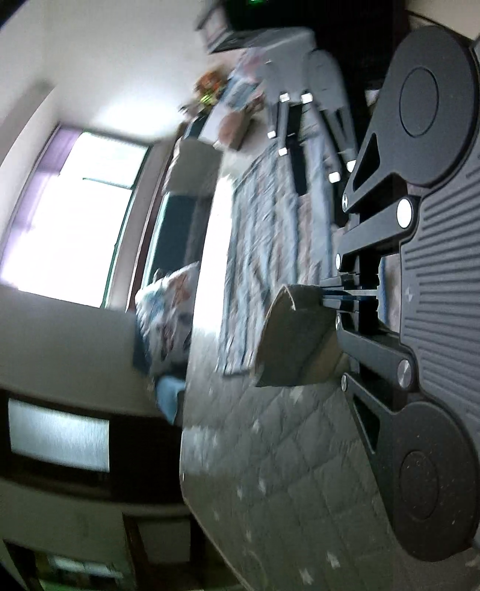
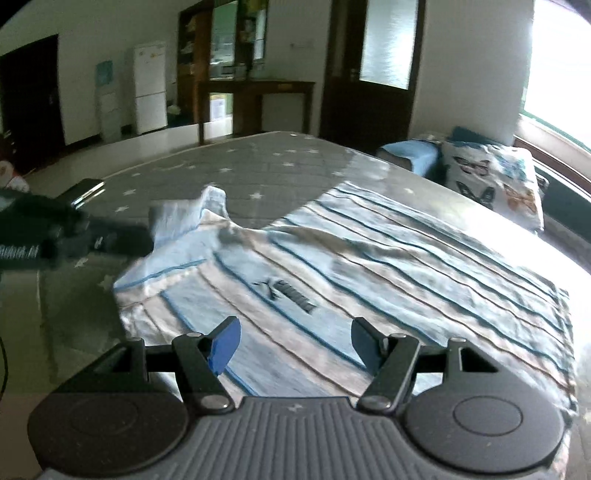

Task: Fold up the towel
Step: 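Fold the held side edge over the shirt body with the left gripper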

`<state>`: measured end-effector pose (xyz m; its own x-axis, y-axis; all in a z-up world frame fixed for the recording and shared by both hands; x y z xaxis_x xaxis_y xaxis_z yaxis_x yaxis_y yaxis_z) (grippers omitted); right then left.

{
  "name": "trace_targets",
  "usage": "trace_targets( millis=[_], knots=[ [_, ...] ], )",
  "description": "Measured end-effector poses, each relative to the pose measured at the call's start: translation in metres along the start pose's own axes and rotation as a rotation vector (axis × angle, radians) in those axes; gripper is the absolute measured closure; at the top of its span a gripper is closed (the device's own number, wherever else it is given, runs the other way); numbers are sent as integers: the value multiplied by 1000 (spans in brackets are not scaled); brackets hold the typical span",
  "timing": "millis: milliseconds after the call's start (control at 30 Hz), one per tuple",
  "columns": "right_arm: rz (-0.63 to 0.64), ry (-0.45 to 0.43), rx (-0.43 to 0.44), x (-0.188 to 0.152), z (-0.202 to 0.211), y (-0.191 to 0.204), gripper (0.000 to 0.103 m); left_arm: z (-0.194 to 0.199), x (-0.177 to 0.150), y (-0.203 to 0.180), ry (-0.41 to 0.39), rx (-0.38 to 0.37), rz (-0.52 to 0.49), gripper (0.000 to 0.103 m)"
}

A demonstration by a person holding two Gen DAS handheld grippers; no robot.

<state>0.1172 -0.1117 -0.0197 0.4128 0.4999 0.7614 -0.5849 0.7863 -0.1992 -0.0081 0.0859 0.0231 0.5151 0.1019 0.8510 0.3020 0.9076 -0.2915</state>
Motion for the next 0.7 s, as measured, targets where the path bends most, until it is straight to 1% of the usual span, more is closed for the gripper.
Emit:
trace_targets(
  millis=[200,367,467,567,633,700],
  knots=[
    [-30,15,-27,-9,2,-15,35,-15,-14,-11,96,-70,-38,100],
    [-44,21,-26,-12,3,-19,35,-15,-18,-16,127,-117,-64,98],
    [-48,20,-22,-12,3,-19,35,-11,-12,-12,103,-95,-76,98],
    [-55,22,-13,-12,2,-18,35,-4,-3,2,68,-37,-48,98],
    [-62,26,9,-11,2,-14,36,-5,3,12,54,-2,-32,98],
    [-64,30,47,-9,0,-8,38,-10,5,22,59,25,-13,98]
  ],
)
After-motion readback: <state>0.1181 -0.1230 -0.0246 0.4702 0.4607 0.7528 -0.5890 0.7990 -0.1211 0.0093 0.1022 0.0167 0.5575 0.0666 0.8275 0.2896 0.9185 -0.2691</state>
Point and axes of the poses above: each gripper's, at about its wrist camera, not at the fingertips, and z roughly against the way its jaws point, y to its left, x to its top, the point moved 3 cm from there along -z, roughly the way its jaws point, and after that the axes turned 13 degrees about -x, right-handed, at the moved point
